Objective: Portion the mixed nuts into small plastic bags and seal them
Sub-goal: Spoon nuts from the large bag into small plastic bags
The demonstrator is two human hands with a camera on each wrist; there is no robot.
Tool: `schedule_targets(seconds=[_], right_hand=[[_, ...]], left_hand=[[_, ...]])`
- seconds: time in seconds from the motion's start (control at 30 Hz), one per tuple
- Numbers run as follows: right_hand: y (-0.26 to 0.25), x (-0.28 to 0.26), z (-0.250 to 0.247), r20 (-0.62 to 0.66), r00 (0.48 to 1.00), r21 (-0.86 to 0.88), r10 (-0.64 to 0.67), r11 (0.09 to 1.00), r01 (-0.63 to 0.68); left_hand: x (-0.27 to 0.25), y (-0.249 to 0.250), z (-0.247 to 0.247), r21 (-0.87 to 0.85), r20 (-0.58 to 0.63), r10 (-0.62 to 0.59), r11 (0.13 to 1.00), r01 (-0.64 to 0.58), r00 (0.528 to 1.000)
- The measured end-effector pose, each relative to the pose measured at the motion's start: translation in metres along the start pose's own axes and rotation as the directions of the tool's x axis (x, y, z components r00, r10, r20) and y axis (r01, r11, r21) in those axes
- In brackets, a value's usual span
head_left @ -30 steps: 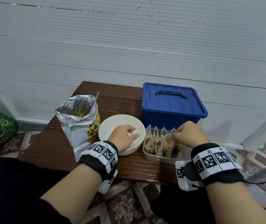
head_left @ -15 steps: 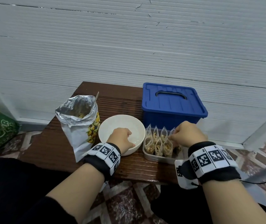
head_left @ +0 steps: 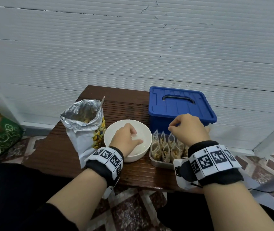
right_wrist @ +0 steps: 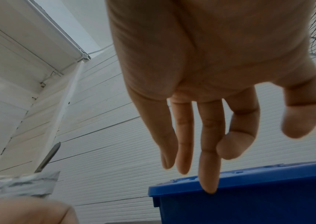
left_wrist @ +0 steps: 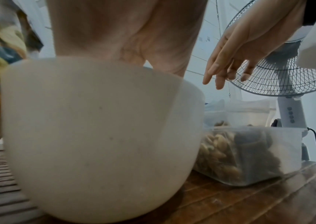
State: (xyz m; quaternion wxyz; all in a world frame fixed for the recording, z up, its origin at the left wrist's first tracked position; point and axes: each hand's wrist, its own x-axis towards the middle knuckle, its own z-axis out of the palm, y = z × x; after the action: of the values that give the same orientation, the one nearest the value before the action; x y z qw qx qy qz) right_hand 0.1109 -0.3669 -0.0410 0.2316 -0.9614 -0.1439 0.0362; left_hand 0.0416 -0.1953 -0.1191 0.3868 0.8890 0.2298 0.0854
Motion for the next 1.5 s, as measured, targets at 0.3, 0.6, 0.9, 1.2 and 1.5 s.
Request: schedule_targets(seconds=[0.3,0.6,0.9,1.2,1.5], right_hand=[[-0.022,-0.004,0.015,0.040,0.994,-0.082,-0.097,0.992,0.100],[-0.033,-0.004,0.025,0.153,0.983,-0.101,-0.106,0.987,0.123],[-0.031,0.001,0.023,0.252,0.953,0.334,-0.170,0.939,0.080],[-0.028,0.001,0.027,0.229,0.948,0.482,-0.223,0.871,0.089],[-0.020,0.003,0.017,0.121,0.989,0.575,-0.080,0.818,-0.005]], left_hand=[[0.004,-0.002,-0.015,-0.063,-0.099,0.031,0.997,-0.037,0.995],[0.003,0.002,-0.018,-0.390,-0.153,-0.041,0.921,-0.022,0.987],[0.000,0.019,-0.022,-0.781,-0.185,-0.177,0.624,-0.035,0.967],[-0.002,0.026,-0.024,-0.876,-0.090,-0.240,0.481,0.038,0.967],[-0.005,0.016,-0.025,-0.781,-0.019,-0.159,0.619,0.084,0.987]])
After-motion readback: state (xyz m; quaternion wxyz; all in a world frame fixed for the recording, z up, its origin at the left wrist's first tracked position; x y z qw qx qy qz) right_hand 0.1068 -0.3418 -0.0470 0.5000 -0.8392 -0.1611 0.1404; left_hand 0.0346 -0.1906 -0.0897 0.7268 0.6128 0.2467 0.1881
